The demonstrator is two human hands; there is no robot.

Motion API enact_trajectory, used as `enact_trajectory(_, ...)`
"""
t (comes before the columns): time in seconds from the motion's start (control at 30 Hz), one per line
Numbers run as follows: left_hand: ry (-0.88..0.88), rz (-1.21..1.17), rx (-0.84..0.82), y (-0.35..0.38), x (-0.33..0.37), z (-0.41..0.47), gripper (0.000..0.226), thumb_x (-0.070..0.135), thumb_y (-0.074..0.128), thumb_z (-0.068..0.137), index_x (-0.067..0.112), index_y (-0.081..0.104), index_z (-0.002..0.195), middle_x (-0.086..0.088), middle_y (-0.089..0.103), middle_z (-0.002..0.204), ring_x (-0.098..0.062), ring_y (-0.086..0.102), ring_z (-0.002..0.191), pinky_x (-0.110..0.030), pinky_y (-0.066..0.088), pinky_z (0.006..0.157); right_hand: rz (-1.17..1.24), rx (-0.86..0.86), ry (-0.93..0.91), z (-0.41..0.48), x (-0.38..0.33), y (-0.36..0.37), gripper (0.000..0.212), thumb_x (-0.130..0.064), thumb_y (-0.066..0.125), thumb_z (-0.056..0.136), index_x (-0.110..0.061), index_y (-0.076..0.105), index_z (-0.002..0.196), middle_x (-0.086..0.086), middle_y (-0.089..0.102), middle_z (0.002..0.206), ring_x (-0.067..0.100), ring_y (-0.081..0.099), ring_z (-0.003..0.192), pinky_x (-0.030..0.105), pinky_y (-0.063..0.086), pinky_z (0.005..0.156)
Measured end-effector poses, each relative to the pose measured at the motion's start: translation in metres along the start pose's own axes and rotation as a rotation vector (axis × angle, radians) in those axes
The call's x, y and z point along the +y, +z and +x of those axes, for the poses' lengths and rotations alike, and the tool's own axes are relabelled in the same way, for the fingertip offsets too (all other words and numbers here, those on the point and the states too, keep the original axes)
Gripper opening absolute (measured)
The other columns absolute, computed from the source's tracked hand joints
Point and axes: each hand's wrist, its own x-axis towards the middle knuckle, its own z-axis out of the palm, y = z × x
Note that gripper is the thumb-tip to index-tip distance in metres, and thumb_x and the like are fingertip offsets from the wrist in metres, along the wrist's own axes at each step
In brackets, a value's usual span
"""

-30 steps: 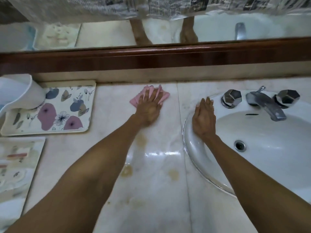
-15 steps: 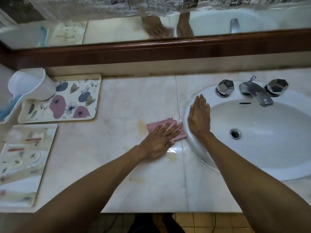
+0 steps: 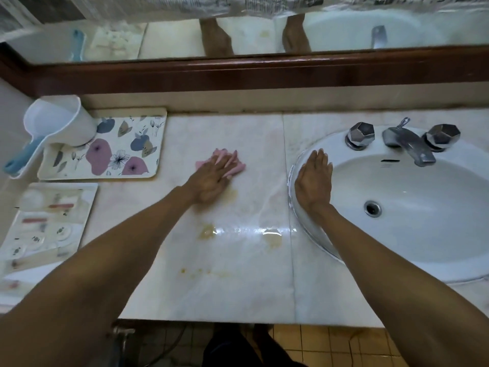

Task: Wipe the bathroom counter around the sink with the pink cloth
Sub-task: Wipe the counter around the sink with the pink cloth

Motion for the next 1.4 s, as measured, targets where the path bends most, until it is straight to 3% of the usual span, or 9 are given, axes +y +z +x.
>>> enact_trajectory(0.2,-0.130,-0.072,0.095,0.057,0.071,-0.042,0.062,0.039,0.026,0.111,0.029,-0.001,0.165,0.007,-0.021,0.170,-0.024,-0.025,0.157,-0.048,-0.004,0.128,-0.061,0.048,-0.120,-0.007,-0.019,0.014,0.054,-0.023,0.028,0.105,0.005,0.024,0.151,0.028,0.009,0.162,0.038,0.007,0.152,0.045,0.006,0.124)
enact_trajectory(0.33,-0.049,-0.006,0.104,0.060,0.054,-0.036,0.056,0.043,0.024,0.111,0.038,0.006,0.164,0.005,-0.013,0.173,-0.024,-0.025,0.157,-0.038,-0.016,0.124,-0.063,0.071,-0.139,-0.007,-0.013,0.015,0.050,-0.021,0.028,0.104,0.000,0.036,0.149,0.024,0.015,0.162,0.035,0.011,0.152,0.043,0.009,0.124)
enact_trajectory(0.43,-0.208,-0.032,0.155,0.031,0.033,-0.002,0.057,0.041,0.023,0.111,0.032,0.002,0.164,0.002,-0.009,0.174,-0.030,-0.016,0.159,-0.052,-0.002,0.129,-0.055,0.090,-0.125,-0.006,-0.014,0.013,0.048,-0.021,0.030,0.104,-0.002,0.042,0.145,0.021,0.018,0.162,0.032,0.013,0.152,0.041,0.010,0.124)
enact_trajectory(0.53,-0.383,-0.095,0.153,0.024,0.043,0.027,0.056,0.045,0.022,0.110,0.037,0.006,0.164,-0.001,-0.013,0.173,-0.037,-0.017,0.158,-0.057,-0.004,0.127,-0.044,0.109,-0.111,-0.005,-0.016,0.013,0.046,-0.019,0.030,0.103,-0.003,0.045,0.143,0.020,0.019,0.162,0.031,0.013,0.152,0.040,0.010,0.124)
enact_trajectory(0.8,0.004,0.006,0.115,0.065,0.073,-0.027,0.055,0.046,0.023,0.111,0.040,0.009,0.164,0.010,-0.010,0.173,-0.026,-0.015,0.160,-0.047,-0.002,0.126,-0.034,0.115,-0.136,-0.006,-0.015,0.013,0.044,-0.014,0.032,0.100,-0.002,0.048,0.139,0.021,0.022,0.161,0.034,0.015,0.151,0.043,0.013,0.124)
enact_trajectory(0.93,-0.169,-0.004,0.146,0.033,0.019,0.001,0.069,0.064,0.007,0.103,0.034,0.007,0.165,0.005,-0.006,0.174,-0.032,-0.012,0.160,-0.054,0.003,0.128,-0.045,0.128,-0.153,-0.006,-0.014,0.012,0.044,-0.008,0.034,0.097,-0.002,0.048,0.138,0.022,0.022,0.161,0.035,0.016,0.151,0.044,0.014,0.123)
enact_trajectory(1.07,-0.420,-0.042,0.159,0.028,0.025,0.031,0.063,0.050,0.024,0.109,0.029,0.004,0.165,-0.003,-0.010,0.173,-0.041,-0.009,0.159,-0.060,0.003,0.127,-0.111,0.109,-0.144,-0.009,-0.015,0.015,0.048,-0.006,0.033,0.094,0.000,0.045,0.140,0.025,0.018,0.161,0.039,0.013,0.151,0.045,0.011,0.123)
enact_trajectory(1.3,-0.078,-0.040,0.147,0.057,0.047,-0.025,0.057,0.041,0.022,0.112,0.031,0.006,0.165,0.009,-0.005,0.174,-0.023,-0.014,0.160,-0.046,0.002,0.127,-0.232,-0.043,-0.160,0.003,-0.055,0.017,0.048,-0.018,0.035,0.097,0.004,0.042,0.139,0.032,0.018,0.159,0.044,0.005,0.150,0.052,-0.002,0.123)
enact_trajectory(1.4,-0.177,-0.067,0.197,0.041,0.008,-0.047,0.056,0.039,0.025,0.113,0.032,0.005,0.165,0.014,-0.007,0.173,-0.017,-0.015,0.160,-0.044,0.001,0.126,-0.204,-0.094,-0.249,0.002,-0.077,0.024,0.046,-0.022,0.032,0.101,0.004,0.043,0.138,0.029,0.016,0.160,0.040,0.006,0.152,0.050,0.000,0.123)
